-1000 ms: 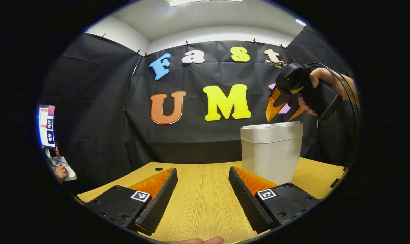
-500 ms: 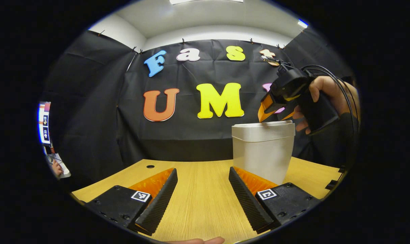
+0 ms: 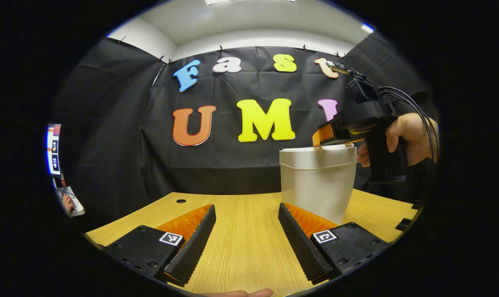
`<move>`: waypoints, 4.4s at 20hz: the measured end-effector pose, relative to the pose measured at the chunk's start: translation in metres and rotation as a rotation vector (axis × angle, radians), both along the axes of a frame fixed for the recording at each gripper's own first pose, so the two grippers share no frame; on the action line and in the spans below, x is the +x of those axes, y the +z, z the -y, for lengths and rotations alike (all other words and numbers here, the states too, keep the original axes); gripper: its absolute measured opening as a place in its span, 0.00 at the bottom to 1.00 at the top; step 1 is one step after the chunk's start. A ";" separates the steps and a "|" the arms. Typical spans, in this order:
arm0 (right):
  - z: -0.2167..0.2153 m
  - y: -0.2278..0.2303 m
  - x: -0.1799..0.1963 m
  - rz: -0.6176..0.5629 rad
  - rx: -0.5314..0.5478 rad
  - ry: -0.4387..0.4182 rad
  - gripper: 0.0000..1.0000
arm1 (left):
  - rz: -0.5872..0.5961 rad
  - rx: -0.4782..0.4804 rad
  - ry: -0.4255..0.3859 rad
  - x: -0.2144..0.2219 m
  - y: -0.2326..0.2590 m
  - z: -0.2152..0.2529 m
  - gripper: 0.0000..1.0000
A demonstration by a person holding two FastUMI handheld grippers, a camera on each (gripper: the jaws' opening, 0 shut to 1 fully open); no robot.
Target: Press the lid of the desktop garbage bin to open it, pick up the crumpled paper on the desktop and throw it into the bin, then pick up the pop can on the desktop and drop it into the bin, and finally close the garbage bin lid.
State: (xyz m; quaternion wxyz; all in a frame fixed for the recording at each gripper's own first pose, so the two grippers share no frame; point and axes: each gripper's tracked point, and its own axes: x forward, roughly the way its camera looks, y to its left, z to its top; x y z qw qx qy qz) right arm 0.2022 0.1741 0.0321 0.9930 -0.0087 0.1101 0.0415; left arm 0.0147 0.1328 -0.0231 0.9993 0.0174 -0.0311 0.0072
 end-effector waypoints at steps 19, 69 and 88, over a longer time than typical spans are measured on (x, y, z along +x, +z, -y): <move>0.030 0.010 -0.035 0.002 0.120 -0.036 0.96 | 0.016 -0.001 0.028 -0.001 0.004 -0.003 0.98; 0.070 -0.046 -0.189 0.209 -0.097 0.086 0.95 | -0.052 0.028 0.084 -0.022 -0.017 0.042 0.98; 0.092 -0.050 -0.179 0.239 -0.173 0.001 0.98 | -0.037 0.068 0.052 -0.021 -0.021 0.064 0.98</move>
